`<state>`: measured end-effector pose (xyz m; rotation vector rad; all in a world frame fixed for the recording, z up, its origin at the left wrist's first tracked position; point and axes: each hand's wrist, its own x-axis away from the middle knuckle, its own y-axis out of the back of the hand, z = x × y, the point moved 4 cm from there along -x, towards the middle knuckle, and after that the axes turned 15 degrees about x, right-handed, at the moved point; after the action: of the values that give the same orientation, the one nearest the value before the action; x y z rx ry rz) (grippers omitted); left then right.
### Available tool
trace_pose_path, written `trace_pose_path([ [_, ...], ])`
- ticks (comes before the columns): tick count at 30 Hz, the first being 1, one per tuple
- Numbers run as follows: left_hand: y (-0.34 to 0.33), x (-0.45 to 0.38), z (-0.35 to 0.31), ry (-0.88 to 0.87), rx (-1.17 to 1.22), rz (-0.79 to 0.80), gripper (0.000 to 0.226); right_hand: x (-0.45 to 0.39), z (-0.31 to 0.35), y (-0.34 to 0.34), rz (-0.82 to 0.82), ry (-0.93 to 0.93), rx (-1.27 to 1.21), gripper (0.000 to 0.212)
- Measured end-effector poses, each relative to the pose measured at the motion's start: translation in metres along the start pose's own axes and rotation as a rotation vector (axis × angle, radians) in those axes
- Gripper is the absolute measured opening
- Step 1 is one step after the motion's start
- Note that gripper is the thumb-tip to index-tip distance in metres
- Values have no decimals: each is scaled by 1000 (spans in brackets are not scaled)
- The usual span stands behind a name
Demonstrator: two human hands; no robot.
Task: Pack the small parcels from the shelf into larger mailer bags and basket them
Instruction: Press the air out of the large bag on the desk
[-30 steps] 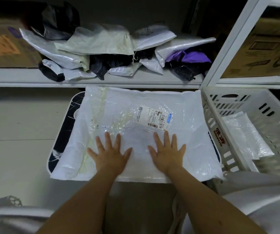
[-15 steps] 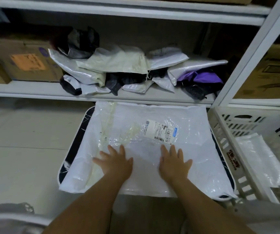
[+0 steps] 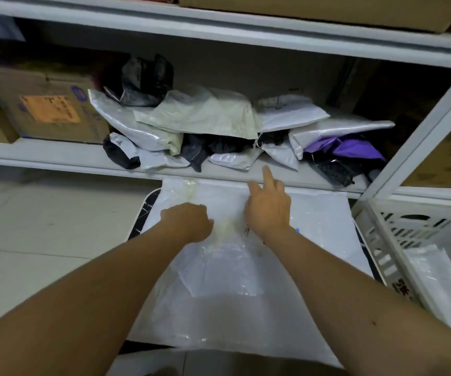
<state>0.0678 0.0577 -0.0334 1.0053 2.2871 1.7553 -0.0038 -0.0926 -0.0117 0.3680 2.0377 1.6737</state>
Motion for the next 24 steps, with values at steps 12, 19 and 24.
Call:
trace_pose_path([
  [12,22,-35,-24,-4,169,-203,44,-118,36,20,128,16,341,48],
  [19,22,-30,-18,1,189,-196,37,-115,38,28,-26,1,175,61],
  [24,35,-18,-19,-12,261,-229,48,-106,44,68,-190,51,13,62],
])
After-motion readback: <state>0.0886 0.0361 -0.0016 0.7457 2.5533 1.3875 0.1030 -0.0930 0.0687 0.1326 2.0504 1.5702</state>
